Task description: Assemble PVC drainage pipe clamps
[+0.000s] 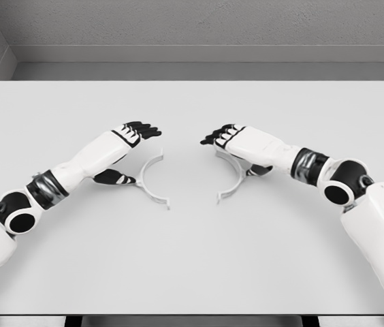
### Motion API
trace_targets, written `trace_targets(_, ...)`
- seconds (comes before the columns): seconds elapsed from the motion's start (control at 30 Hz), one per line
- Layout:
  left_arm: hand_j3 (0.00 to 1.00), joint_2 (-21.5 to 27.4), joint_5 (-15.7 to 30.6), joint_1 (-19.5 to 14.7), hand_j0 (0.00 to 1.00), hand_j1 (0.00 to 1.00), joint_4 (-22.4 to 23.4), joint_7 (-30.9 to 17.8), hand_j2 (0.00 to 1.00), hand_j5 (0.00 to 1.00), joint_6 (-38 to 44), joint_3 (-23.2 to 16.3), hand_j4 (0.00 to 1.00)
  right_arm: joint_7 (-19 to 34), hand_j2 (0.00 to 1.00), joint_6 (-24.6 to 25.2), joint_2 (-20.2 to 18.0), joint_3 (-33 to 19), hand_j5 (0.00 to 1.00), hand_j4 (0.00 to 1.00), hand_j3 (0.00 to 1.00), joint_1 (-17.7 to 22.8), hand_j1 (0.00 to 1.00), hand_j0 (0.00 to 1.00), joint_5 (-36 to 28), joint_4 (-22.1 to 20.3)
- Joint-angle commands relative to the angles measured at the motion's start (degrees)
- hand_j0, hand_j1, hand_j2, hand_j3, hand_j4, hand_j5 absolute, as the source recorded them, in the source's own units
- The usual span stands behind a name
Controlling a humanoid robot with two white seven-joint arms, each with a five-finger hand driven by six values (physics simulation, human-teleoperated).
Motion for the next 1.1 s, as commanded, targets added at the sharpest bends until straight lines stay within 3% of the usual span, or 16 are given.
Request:
trace_targets(0.0, 1.0, -0.05, 0.24, 0.0, 1.0, 1.0, -0.47, 0.04, 1.0, 1.0, -0.02, 0.02, 1.0, -0.01, 1.0, 0.36, 0.12, 0.24, 1.0, 1.0, 1.0, 0.0, 1.0, 1.0, -0.25, -0.01)
trace_targets(1.07, 1.0, -0.41, 0.06, 0.09, 1.0, 1.0, -0.3, 0.04, 1.0, 1.0, -0.02, 0.2, 1.0, 0.08, 1.0, 1.77, 0.47, 1.82, 1.0, 1.0, 1.0, 0.44, 1.0, 1.0, -0.07, -1.85)
